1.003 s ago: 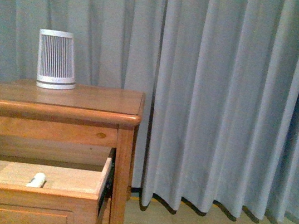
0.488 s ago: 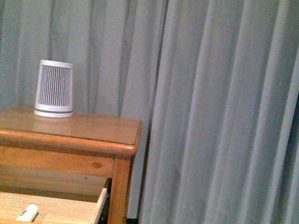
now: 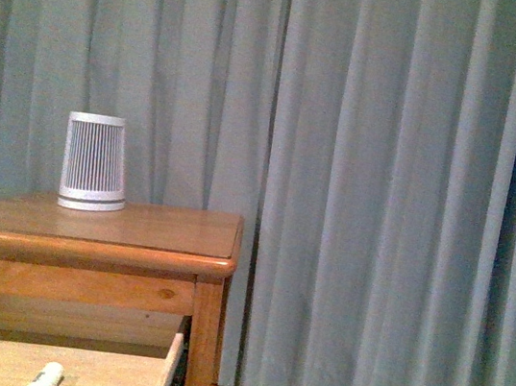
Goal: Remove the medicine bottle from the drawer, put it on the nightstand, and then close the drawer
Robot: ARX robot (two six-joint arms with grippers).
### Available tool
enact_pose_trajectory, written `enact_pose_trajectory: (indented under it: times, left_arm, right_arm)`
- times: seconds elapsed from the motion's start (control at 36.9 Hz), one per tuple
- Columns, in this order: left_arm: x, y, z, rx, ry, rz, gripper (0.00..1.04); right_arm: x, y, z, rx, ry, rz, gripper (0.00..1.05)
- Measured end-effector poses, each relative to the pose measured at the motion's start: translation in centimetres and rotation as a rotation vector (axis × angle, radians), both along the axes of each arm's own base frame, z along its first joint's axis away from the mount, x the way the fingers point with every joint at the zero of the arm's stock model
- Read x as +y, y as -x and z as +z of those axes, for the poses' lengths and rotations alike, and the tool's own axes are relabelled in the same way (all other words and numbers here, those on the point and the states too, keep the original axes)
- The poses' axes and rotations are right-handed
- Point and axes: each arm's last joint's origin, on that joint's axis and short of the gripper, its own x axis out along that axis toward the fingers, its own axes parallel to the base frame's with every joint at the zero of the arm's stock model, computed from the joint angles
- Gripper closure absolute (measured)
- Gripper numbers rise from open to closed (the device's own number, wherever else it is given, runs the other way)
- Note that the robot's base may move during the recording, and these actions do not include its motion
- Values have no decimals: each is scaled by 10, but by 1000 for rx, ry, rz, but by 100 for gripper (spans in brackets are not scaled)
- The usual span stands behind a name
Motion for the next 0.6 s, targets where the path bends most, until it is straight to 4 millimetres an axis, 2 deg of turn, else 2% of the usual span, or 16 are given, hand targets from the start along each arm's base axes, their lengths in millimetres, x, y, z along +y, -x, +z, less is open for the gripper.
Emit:
enact_pose_trajectory:
  times: [0.16,0.46,0.6]
  left_arm:
    - [0,0,-12,1,0,0,102]
    - [0,0,-12,-2,3,0,101]
    - [0,0,-12,-3,3,-3,71]
  right_arm:
    - [0,0,0,0,0,0,7]
    - [0,0,0,0,0,0,7]
    - [0,0,0,0,0,-3,7]
